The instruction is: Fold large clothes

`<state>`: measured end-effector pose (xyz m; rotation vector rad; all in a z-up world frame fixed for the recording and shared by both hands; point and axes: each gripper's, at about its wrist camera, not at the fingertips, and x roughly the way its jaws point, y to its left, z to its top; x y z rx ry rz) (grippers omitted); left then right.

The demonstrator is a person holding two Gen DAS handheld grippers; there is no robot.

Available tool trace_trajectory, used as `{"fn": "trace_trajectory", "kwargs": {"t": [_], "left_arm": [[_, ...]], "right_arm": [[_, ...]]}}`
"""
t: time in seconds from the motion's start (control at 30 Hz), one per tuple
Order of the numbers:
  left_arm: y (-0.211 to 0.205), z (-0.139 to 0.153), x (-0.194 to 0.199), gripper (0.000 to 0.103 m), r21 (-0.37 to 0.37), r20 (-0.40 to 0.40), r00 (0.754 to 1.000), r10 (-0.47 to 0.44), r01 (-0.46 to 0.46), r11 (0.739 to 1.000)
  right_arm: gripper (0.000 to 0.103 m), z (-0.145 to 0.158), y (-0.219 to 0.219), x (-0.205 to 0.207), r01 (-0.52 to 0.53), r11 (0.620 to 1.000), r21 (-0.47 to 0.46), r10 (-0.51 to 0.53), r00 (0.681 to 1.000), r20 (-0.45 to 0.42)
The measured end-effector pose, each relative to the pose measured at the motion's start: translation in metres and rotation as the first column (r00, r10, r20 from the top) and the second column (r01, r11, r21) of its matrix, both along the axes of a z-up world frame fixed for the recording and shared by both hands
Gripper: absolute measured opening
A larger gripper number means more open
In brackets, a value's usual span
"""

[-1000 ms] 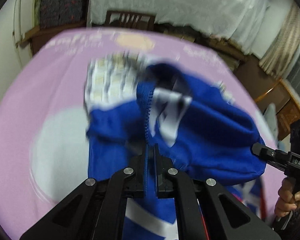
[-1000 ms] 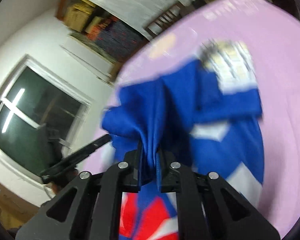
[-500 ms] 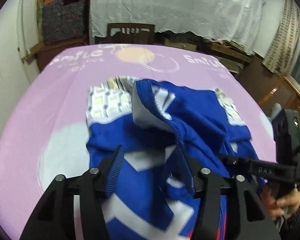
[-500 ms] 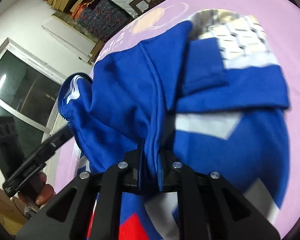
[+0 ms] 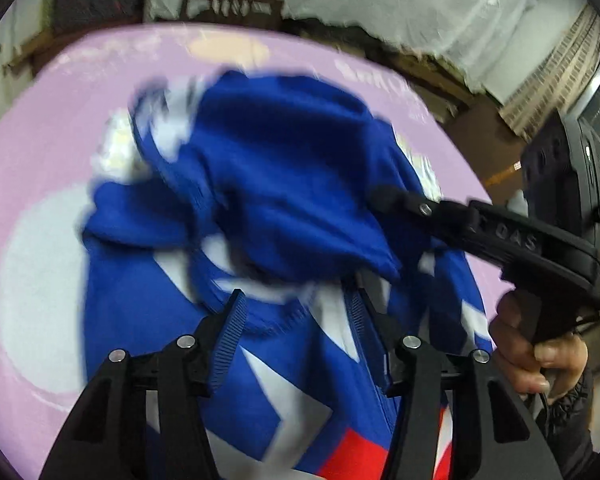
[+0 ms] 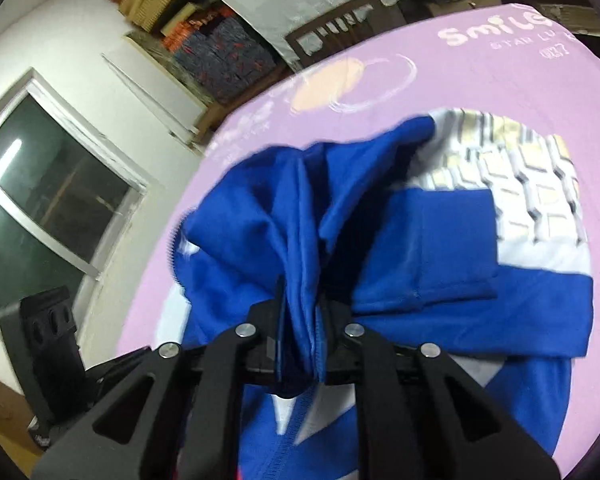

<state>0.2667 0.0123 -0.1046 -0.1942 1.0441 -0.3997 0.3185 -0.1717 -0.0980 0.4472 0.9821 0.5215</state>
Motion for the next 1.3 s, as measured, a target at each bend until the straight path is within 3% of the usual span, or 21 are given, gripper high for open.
{"fn": "trace_trajectory", "kwargs": {"t": [0.03, 0.1, 0.17, 0.27, 0.33, 0.4, 0.47, 0.6, 0.73, 0.87, 0.93, 1.03, 1.17, 1.3], "left_arm": [[-0.002, -0.004, -0.001, 0.044, 0.005, -0.010, 1.000, -0.006, 0.007, 1.000], [0.001, -0.005, -0.004, 0.041, 0.011, 0.000, 1.000, -0.004, 0.004, 1.000], [0.014, 0.005, -0.008, 0.040, -0.022, 0.025, 1.000, 0.018, -0.017, 1.000], [0.033, 0.032, -0.011, 0.040, -0.026, 0.123, 0.989, 0.081, -0.079, 0.997], [0.037, 0.049, -0.006, 0.041, -0.035, 0.175, 0.980, 0.097, -0.092, 0.995], [0.032, 0.061, 0.011, 0.041, -0.058, 0.185, 0.980, 0.077, -0.067, 0.996], [0.016, 0.065, 0.031, 0.042, -0.050, 0.186, 0.982, 0.036, -0.027, 0.998], [-0.010, 0.046, 0.062, 0.042, 0.094, 0.183, 0.982, 0.052, -0.070, 0.993], [0.002, 0.011, 0.080, 0.042, 0.114, 0.113, 0.987, 0.113, -0.126, 0.985], [0.003, 0.007, 0.079, 0.042, 0.142, 0.148, 0.985, 0.086, -0.107, 0.984], [0.000, 0.002, 0.079, 0.043, 0.164, 0.175, 0.981, 0.080, -0.109, 0.981], [-0.004, 0.001, 0.076, 0.044, 0.203, 0.205, 0.977, 0.057, -0.099, 0.974], [0.009, 0.011, 0.067, 0.043, 0.137, 0.174, 0.981, 0.090, -0.114, 0.984], [0.021, 0.027, 0.045, 0.048, 0.098, 0.198, 0.974, 0.107, -0.129, 0.987]], "right_arm": [[0.014, -0.006, -0.003, -0.001, 0.006, 1.000, -0.024, -0.006, 1.000, -0.022], [0.032, -0.012, -0.011, -0.003, 0.023, 1.000, -0.014, -0.024, 0.998, -0.053], [0.041, -0.012, -0.027, -0.007, 0.052, 0.998, 0.030, -0.050, 0.996, -0.077], [0.042, 0.002, -0.048, -0.014, 0.089, 0.993, 0.073, -0.087, 0.996, -0.034], [0.034, 0.016, -0.052, -0.019, 0.095, 0.991, 0.099, -0.097, 0.995, 0.023], [0.015, 0.028, -0.045, -0.020, 0.060, 0.990, 0.128, -0.068, 0.996, 0.057], [0.008, 0.035, -0.026, -0.016, 0.015, 0.992, 0.127, -0.025, 0.997, 0.077], [0.007, 0.026, 0.005, 0.003, -0.007, 0.997, 0.079, 0.003, 0.999, 0.052], [0.007, -0.002, 0.014, 0.029, 0.013, 0.998, 0.055, -0.011, 1.000, -0.024], [0.000, -0.034, 0.005, 0.039, 0.040, 0.996, 0.083, -0.032, 0.995, -0.096], [0.000, -0.045, -0.003, 0.042, 0.048, 0.987, 0.156, -0.029, 0.992, -0.120], [0.000, -0.048, -0.007, 0.044, 0.040, 0.981, 0.191, -0.014, 0.991, -0.135], [0.000, -0.037, -0.005, 0.037, 0.036, 0.991, 0.127, -0.024, 0.995, -0.092], [0.006, -0.009, -0.008, 0.013, 0.036, 0.997, 0.072, -0.037, 0.999, 0.008]]}}
